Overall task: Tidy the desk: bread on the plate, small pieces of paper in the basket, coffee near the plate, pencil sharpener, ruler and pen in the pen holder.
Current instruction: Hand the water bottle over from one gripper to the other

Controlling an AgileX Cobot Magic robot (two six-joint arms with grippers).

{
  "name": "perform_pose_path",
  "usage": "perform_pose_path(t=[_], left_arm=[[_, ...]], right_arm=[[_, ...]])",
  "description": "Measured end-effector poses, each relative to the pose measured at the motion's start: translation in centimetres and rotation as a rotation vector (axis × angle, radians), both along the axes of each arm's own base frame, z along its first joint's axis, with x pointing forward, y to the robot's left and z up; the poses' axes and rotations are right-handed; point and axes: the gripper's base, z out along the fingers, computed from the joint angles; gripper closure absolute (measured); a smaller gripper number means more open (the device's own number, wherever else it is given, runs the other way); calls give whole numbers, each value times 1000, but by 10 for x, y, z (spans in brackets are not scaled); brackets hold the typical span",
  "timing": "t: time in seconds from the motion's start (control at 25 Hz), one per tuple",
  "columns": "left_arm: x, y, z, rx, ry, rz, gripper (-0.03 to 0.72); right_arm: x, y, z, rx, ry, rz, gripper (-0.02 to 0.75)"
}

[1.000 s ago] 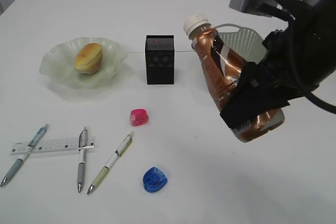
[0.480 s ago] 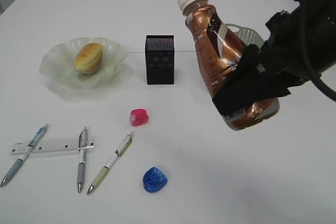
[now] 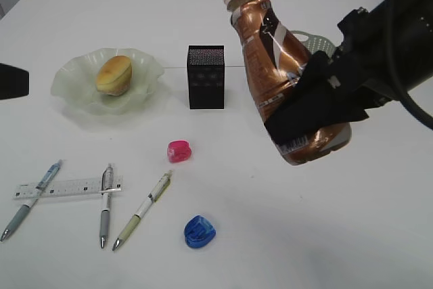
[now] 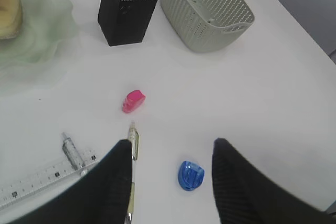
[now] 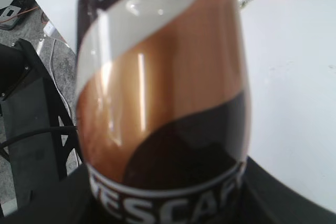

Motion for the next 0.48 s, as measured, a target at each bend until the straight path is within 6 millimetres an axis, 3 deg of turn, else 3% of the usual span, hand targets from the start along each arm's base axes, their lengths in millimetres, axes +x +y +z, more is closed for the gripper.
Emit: perform_pose_path(t=[0.24,0.48], left_arm=[[31,-6,0,24,31,-20,328],[42,-13,-1,-59,28,-45,328]], right_arm=[[-1,4,3,51,-21,39,334],[-2,7,7,100,-43,77,335]])
